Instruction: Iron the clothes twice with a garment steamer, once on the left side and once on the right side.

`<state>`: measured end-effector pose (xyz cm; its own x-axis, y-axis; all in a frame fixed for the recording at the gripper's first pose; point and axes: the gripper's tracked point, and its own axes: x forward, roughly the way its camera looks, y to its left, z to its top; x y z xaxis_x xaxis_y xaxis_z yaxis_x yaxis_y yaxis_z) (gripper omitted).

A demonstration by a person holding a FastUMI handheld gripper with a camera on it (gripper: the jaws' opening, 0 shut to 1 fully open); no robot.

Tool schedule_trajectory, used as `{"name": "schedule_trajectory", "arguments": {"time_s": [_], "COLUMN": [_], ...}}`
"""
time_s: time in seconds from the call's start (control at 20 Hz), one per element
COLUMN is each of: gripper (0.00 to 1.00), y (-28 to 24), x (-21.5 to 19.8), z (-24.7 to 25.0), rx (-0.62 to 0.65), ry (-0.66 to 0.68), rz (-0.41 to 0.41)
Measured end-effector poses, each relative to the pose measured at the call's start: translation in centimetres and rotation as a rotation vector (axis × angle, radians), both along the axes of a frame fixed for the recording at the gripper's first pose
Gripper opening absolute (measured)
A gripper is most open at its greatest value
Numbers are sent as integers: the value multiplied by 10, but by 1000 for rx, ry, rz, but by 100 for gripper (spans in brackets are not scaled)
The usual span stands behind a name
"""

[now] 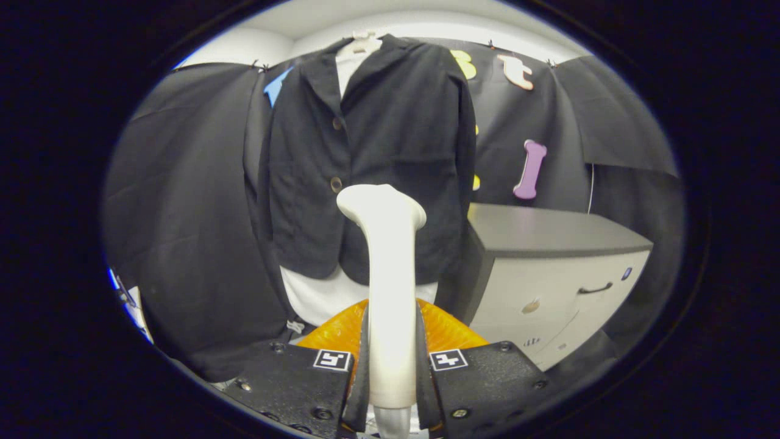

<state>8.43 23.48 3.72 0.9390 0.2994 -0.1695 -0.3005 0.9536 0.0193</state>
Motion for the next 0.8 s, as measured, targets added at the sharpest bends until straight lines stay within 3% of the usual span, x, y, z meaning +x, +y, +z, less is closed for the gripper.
{"name": "schedule_trajectory", "arguments": {"time_s": [0.3, 0.8], "gripper": [34, 34], "y": [41, 119], "x": [-6, 8], "z": [107, 266], "rx": [59, 134], "ry": [-201, -493], "rz": [69, 117]}}
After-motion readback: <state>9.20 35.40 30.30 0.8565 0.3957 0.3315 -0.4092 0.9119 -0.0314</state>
